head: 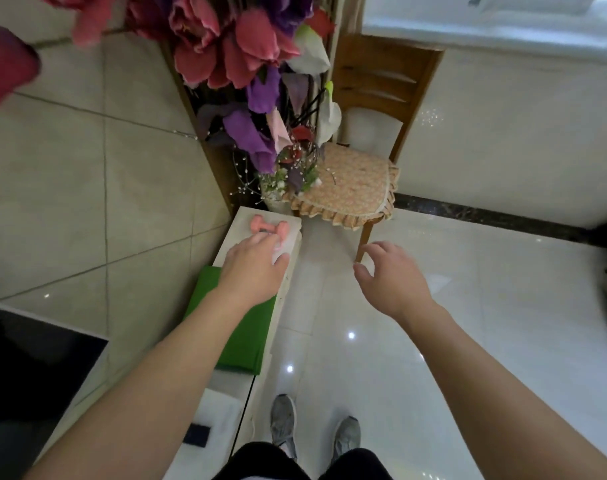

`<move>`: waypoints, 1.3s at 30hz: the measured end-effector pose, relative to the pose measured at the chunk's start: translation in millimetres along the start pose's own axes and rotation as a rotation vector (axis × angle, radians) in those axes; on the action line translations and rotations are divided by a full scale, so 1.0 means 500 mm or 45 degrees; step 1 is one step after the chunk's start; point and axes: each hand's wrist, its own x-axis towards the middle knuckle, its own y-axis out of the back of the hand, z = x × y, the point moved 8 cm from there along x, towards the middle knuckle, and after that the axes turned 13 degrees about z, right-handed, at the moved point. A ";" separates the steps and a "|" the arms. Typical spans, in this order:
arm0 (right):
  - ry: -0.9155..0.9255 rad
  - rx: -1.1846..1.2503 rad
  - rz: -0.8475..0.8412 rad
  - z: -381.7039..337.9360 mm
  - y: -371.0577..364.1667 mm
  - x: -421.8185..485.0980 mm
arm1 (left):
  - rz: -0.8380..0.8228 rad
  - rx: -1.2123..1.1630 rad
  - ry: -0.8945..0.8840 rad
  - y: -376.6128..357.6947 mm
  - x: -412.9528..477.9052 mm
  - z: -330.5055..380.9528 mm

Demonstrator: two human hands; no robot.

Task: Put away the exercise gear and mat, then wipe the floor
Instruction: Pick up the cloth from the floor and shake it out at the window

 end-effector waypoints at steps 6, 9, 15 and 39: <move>0.014 -0.073 0.098 0.040 0.106 -0.049 | 0.002 0.103 -0.075 0.043 -0.037 0.078; -0.011 -0.068 0.120 0.067 0.151 -0.076 | 0.001 0.131 -0.104 0.054 -0.050 0.109; -0.113 -0.084 0.142 0.118 0.210 -0.130 | 0.026 0.134 -0.222 0.067 -0.067 0.177; -0.932 -0.177 0.435 0.247 0.286 -0.616 | -0.271 -0.006 -1.086 -0.019 -0.293 0.467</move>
